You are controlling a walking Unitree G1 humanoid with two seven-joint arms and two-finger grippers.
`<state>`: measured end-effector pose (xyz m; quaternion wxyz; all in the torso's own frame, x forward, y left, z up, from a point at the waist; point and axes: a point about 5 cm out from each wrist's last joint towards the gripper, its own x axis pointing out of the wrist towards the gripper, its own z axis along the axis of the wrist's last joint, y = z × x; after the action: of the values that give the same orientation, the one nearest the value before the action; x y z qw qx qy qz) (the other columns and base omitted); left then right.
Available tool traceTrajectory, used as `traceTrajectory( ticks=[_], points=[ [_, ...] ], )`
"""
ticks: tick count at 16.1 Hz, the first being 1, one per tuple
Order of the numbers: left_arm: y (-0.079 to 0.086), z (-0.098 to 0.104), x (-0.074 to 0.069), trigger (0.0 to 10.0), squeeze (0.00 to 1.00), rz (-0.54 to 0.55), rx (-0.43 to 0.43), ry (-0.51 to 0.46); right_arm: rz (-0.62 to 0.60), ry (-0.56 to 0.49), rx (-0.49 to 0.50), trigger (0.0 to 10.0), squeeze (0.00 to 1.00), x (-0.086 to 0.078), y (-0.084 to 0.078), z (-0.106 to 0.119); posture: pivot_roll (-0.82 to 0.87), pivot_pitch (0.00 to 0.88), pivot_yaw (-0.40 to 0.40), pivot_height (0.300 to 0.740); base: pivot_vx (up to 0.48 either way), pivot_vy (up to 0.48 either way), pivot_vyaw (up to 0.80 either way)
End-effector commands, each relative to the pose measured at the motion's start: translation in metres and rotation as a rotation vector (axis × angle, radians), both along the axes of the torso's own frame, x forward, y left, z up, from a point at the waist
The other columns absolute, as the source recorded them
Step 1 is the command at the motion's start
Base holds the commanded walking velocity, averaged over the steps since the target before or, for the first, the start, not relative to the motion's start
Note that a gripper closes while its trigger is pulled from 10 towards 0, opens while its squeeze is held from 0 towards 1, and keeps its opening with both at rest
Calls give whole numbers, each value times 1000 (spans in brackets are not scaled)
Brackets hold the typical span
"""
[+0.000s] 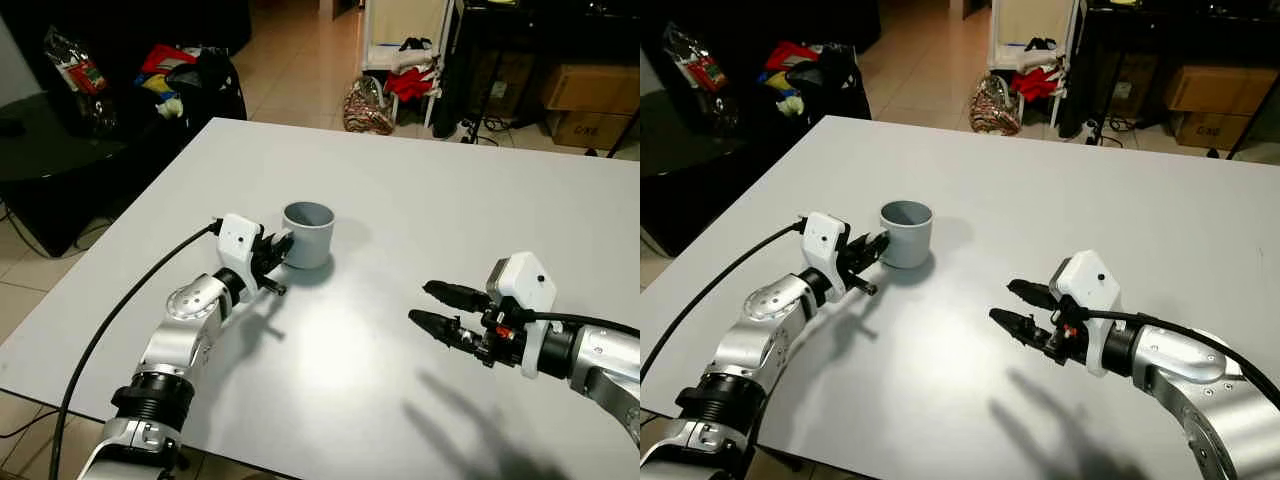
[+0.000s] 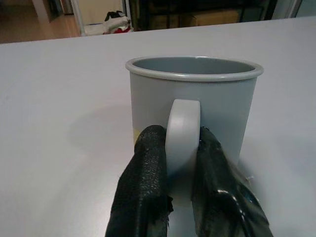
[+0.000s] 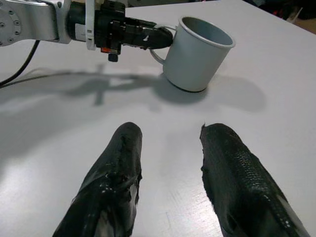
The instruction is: Setting the table
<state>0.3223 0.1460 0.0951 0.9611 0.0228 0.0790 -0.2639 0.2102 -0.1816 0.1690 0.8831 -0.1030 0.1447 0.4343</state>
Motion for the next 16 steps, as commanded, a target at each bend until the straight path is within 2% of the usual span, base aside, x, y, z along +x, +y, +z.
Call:
traceTrajectory(
  ticks=[1,4,7,8,9,13,16],
  points=[
    [6,-8,-2,10000,0,0,36,27,25,-1,-6,10000,0,-2,0,-1,-60,0,47,740,0,0,0],
    [9,-14,-6,10000,0,-30,55,49,36,4,-10,10000,0,-3,-2,-4,-58,0,45,740,0,0,0],
    [9,-22,-12,10000,0,-66,47,111,40,7,-15,10000,0,-3,-5,-6,-58,0,44,740,0,0,0],
    [9,-23,-13,10000,949,-78,34,124,42,7,-17,10000,0,-4,-6,-6,-57,0,43,740,0,0,0],
    [9,-23,-14,10000,1000,-86,26,128,43,6,-17,10000,0,-4,-6,-6,-57,0,43,740,0,0,0],
    [10,-19,-17,10000,1000,-108,9,124,57,-3,-13,10000,0,-3,-5,-3,-53,0,38,740,0,0,0],
    [16,0,-25,10000,1000,-165,-45,63,67,-13,-1,10000,0,-5,-7,4,-49,0,40,740,0,0,0]
  ],
)
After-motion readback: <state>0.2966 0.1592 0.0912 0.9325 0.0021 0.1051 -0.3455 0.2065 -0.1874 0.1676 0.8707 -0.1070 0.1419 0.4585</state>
